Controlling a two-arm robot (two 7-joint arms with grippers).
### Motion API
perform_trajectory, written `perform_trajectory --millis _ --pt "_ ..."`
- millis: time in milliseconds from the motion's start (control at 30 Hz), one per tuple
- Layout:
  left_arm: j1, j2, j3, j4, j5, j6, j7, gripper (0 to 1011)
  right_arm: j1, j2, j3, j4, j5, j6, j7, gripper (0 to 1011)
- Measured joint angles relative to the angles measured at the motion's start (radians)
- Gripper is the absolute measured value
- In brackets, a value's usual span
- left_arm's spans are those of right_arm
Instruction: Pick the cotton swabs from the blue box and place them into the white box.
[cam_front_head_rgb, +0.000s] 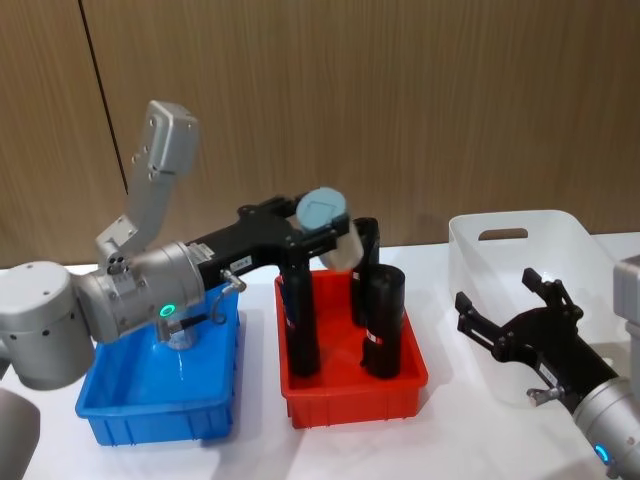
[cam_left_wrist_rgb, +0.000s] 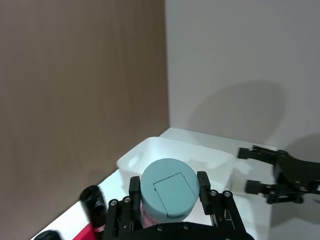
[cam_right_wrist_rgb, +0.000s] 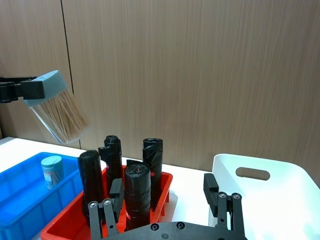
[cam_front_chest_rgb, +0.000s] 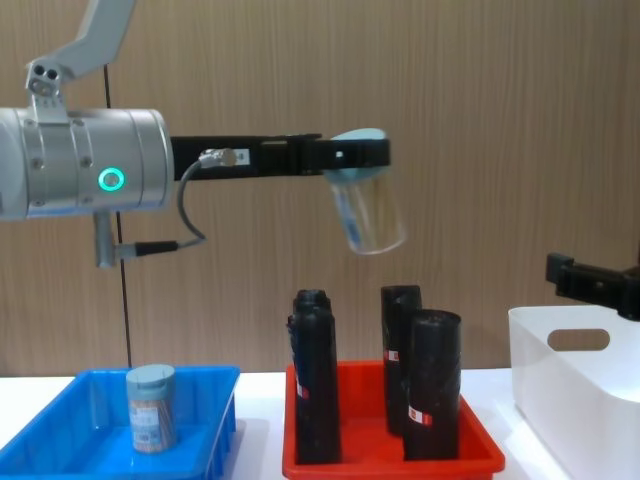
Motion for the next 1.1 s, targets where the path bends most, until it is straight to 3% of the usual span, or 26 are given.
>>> perform_trajectory --millis 600,767,1100 --pt "-0.092 -0.031 0.031 0.115 0.001 -0.007 -0.289 690 0.000 0.000 0.000 0.000 0.000 0.000 0.000 1002" --pt "-0.127 -0.044 0.043 0.166 -0.002 -0.016 -0.395 690 0.000 0.000 0.000 0.000 0.000 0.000 0.000 1002" --pt "-0.178 -0.065 0.061 0.251 -0.012 -0.040 -0.546 689 0.000 0.000 0.000 0.000 0.000 0.000 0.000 1002"
